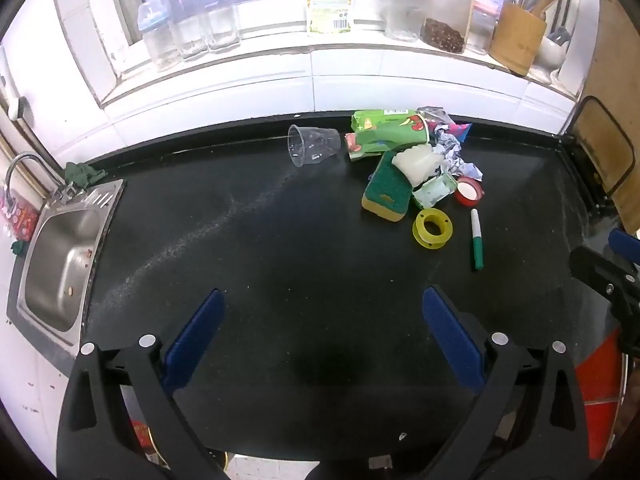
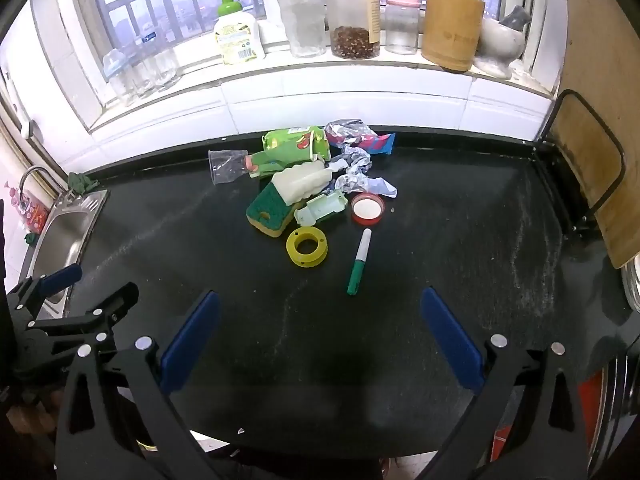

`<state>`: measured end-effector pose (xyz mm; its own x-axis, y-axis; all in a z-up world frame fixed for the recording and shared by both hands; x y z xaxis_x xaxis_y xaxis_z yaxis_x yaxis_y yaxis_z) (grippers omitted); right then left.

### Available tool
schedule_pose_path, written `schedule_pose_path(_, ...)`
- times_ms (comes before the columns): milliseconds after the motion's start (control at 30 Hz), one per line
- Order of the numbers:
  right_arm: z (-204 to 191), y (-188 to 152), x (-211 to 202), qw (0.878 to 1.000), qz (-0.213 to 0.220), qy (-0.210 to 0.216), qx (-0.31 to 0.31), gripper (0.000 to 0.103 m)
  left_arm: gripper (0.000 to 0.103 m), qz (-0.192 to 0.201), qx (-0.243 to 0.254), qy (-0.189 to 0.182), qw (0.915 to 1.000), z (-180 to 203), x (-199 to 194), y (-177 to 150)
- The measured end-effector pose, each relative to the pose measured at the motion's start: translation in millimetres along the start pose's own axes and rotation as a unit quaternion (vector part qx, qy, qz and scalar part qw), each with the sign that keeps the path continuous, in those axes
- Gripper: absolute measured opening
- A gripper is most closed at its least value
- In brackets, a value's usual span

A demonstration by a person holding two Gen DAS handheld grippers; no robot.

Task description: Collect trash

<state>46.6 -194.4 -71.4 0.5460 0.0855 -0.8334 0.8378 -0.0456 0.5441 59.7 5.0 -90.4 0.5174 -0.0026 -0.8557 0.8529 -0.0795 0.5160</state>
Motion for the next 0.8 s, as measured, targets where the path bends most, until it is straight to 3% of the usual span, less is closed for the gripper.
schedule_pose_path(800,-6.1,3.0,6.1,1.0,-0.007,-0.001,-0.011,0.097,0.096,-0.006,-0.002,-0.001,1.0,-1.8,5.9,0.8)
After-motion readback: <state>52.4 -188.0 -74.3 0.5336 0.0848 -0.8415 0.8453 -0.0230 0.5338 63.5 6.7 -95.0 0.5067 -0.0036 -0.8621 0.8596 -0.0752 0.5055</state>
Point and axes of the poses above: each gripper's, at about its wrist camera, not at the fingertips, and x roughly the way its jaws point, z to its right, y to its top, the point moved 10 cm from there along x, roughly the way its jaws point, and after that the axes turned 1 degree about -x, right-handed, at the moved point
